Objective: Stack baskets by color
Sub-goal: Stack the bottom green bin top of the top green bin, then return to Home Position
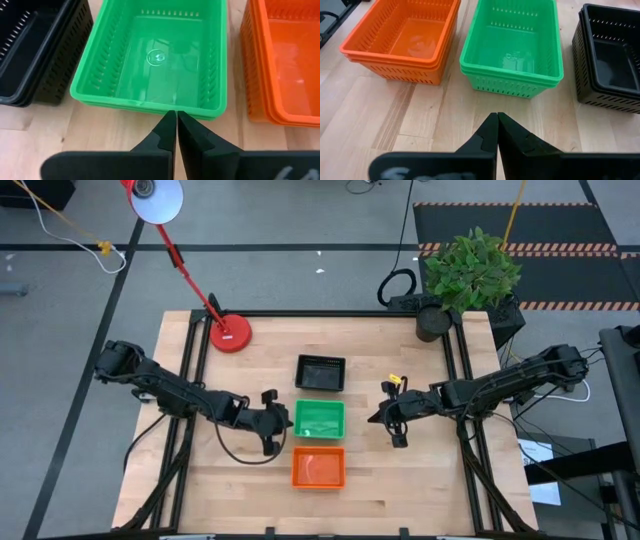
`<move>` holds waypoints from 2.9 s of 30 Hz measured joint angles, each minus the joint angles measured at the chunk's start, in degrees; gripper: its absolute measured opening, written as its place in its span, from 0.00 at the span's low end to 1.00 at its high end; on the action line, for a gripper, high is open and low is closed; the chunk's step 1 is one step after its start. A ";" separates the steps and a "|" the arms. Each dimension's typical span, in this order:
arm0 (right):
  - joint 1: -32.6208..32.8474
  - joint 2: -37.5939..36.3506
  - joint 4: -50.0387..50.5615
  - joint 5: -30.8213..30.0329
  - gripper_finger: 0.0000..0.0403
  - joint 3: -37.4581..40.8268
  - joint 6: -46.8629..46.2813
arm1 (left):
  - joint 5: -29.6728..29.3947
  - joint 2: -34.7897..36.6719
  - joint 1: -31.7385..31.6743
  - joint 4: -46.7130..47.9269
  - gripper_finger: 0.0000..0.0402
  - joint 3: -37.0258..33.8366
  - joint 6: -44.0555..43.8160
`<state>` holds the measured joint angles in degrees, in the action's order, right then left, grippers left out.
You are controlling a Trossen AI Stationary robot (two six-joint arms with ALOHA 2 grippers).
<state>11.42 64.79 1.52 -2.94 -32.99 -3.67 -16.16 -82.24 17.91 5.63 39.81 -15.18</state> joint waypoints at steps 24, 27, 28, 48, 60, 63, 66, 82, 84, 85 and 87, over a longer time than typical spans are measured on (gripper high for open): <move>6.87 -10.91 -2.50 -6.24 0.00 -0.04 3.38 | -6.99 20.05 3.87 0.67 0.01 1.19 14.20; 7.34 -12.64 -2.46 -6.27 0.00 -0.04 5.81 | -7.98 22.21 3.79 0.54 0.01 -0.25 14.91; 7.44 -13.00 -2.75 -6.27 0.00 -0.04 6.17 | -8.81 22.68 3.76 0.22 0.02 -1.00 14.87; 5.05 -17.92 -28.72 -5.88 0.00 20.71 11.90 | -5.83 42.87 1.25 -22.08 0.01 -27.69 17.93; 4.66 -31.03 -29.14 -5.78 0.00 29.47 11.99 | -0.95 53.91 1.22 -26.98 0.01 -36.24 20.95; 4.66 -34.08 -28.76 -5.77 0.00 30.42 12.10 | -0.50 56.44 1.22 -26.97 0.02 -37.33 21.09; 4.66 -37.08 -25.26 -5.80 0.00 30.49 12.08 | -0.36 58.45 1.22 -26.82 0.03 -37.80 21.75; 4.66 -54.25 -11.64 -5.83 0.00 30.73 14.61 | 1.38 65.61 1.25 -21.66 0.01 -37.86 24.15; 4.66 -56.29 -10.95 -5.56 0.00 30.75 15.52 | 1.38 66.46 1.25 -20.66 0.02 -37.86 24.13; 4.66 -57.31 -10.36 -4.83 0.00 30.75 16.18 | 1.38 66.84 1.25 -20.06 0.03 -37.86 24.11; 4.66 -59.32 -8.82 -3.20 0.00 30.75 17.70 | 1.34 67.42 1.23 -19.29 0.04 -37.86 24.09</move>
<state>16.08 5.48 -7.30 -6.14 -2.24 14.03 -14.82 -14.82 19.14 -13.66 1.96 8.91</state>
